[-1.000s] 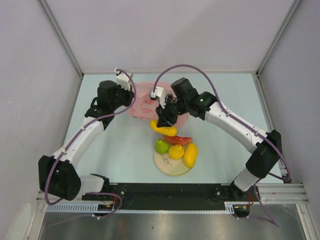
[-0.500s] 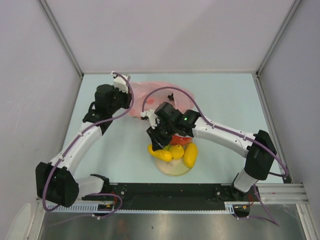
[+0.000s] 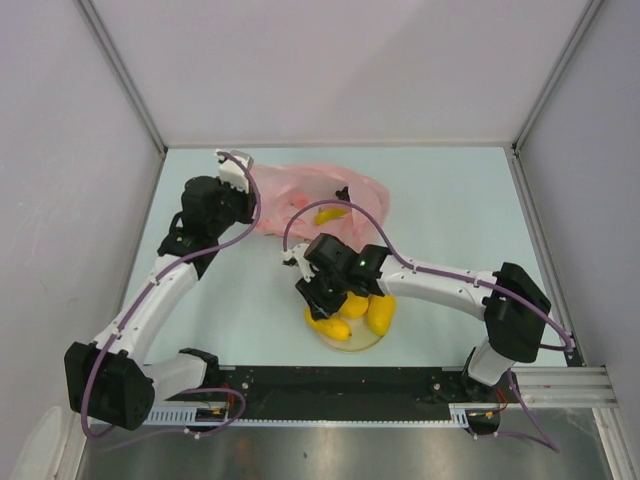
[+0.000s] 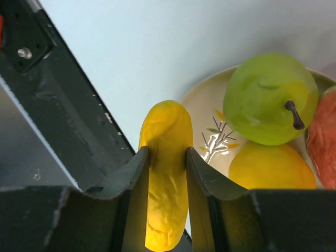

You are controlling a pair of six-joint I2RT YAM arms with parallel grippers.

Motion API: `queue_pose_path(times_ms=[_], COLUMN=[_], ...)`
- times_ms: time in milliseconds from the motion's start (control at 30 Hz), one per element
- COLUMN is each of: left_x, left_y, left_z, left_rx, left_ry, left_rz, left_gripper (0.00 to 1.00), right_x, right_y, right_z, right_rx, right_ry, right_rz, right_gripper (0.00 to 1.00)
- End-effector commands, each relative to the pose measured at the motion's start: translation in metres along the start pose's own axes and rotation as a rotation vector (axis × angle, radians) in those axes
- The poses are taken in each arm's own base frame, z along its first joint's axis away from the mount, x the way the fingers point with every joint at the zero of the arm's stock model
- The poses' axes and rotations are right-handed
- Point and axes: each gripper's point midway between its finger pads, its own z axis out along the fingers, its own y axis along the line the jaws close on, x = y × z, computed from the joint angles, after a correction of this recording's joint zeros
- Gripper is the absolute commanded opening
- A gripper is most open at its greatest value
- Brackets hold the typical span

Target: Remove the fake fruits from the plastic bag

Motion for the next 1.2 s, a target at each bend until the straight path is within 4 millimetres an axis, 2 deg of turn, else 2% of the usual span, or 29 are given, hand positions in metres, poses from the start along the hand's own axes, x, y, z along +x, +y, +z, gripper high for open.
queue_pose_path(times_ms=[0, 233, 367, 600, 733, 833, 900, 1033, 1133, 1167], left_x=[0.003, 0.02, 0.023, 0.027, 0.031, 0.031, 0.03, 0.028, 0.027, 0.026], left_y=[0.0, -0.002, -0.005, -0.006, -0.008, -0.009, -0.01, -0.011, -0.011, -0.012], left_z=[-0.008, -0.011, -0.013, -0.014, -0.014, -0.013, -0.013, -0.014, -0.015, -0.015], left_rx=[0.001, 0.008, 0.023, 0.025, 0.033, 0.04, 0.045, 0.051, 0.054, 0.056], left_ry=[0.001, 0.027, 0.022, 0.023, 0.029, 0.029, 0.027, 0.03, 0.037, 0.039], left_rz=[-0.013, -0.013, -0.019, -0.022, -0.028, -0.028, -0.031, -0.032, -0.033, -0.032], left_gripper=[0.0, 0.0, 0.0, 0.0, 0.0, 0.0, 0.0, 0.0, 0.0, 0.0], right_x=[-0.015, -0.004, 0.0, 0.007, 0.006, 0.008, 0.008, 0.007, -0.002, 0.001], right_y=[-0.003, -0.002, -0.003, -0.012, -0.014, -0.011, -0.007, 0.001, 0.013, 0.016], right_z=[-0.001, 0.019, 0.029, 0.034, 0.032, 0.033, 0.031, 0.023, 0.003, -0.004], right_rx=[0.025, 0.051, 0.073, 0.108, 0.118, 0.096, 0.081, 0.045, -0.002, -0.017], right_ry=[-0.099, -0.114, -0.115, -0.105, -0.114, -0.108, -0.104, -0.115, -0.147, -0.133], right_rz=[0.004, -0.033, -0.043, -0.028, -0.024, -0.022, -0.016, -0.024, -0.075, -0.092], right_gripper=[0.26, 0.27, 0.28, 0.37, 0.42, 0.56, 0.61, 0.61, 0.61, 0.61])
